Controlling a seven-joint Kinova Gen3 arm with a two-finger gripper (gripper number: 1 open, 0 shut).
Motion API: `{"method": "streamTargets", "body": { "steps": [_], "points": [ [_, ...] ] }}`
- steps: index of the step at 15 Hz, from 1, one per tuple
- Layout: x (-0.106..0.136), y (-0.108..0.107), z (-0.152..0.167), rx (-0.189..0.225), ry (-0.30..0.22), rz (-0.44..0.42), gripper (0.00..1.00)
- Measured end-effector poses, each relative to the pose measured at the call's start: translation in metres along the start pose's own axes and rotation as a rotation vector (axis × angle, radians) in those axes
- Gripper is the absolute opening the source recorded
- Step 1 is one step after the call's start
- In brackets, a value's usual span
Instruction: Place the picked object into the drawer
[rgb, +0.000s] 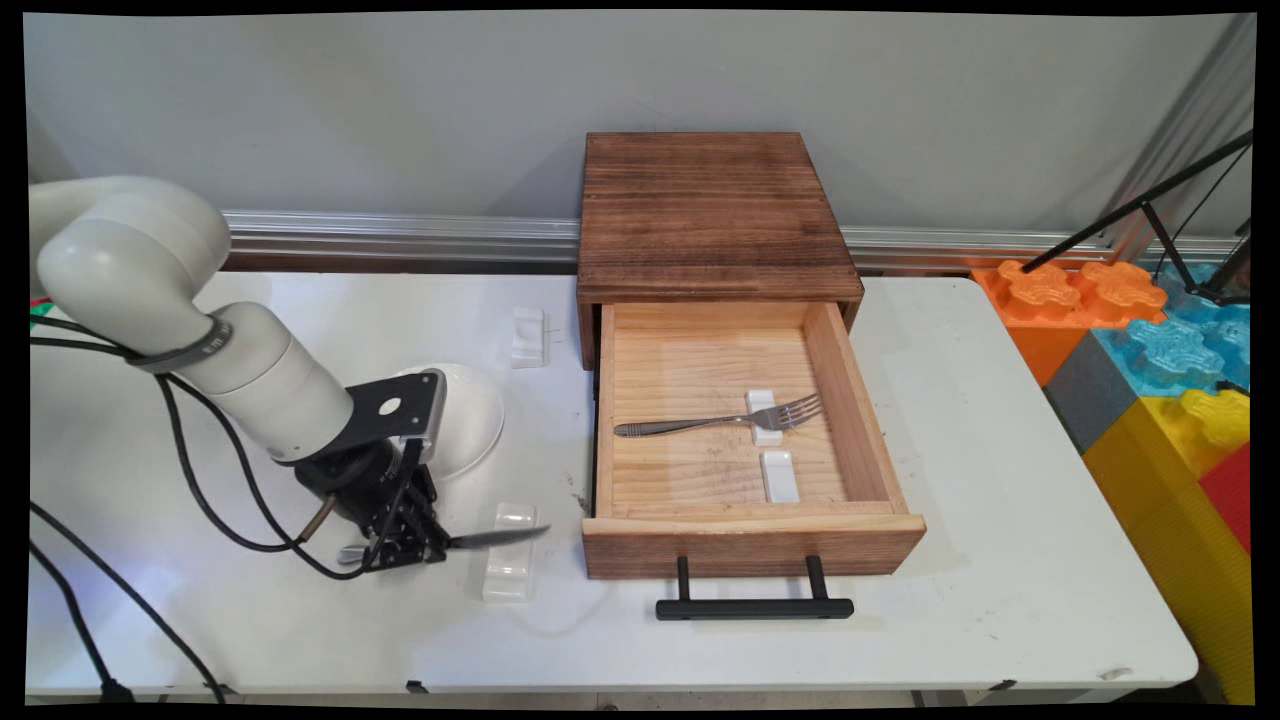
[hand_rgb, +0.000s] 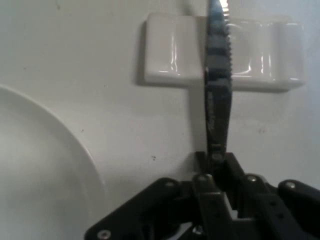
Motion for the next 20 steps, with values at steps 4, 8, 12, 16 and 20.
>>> {"method": "streamTargets", "body": {
  "steps": [4, 8, 12, 16, 20],
  "points": [
    [-0.002, 0.001, -0.001, -0.008, -0.003, 0.004, 0.00],
    [-0.002, 0.000, -0.005, -0.012, 0.001, 0.006, 0.00],
    [-0.001, -0.004, -0.023, -0.016, 0.004, 0.003, 0.00],
    [0.003, -0.009, -0.050, -0.022, 0.002, 0.002, 0.00],
    [0.013, -0.015, -0.085, -0.030, -0.001, 0.000, 0.00]
  ]
}}
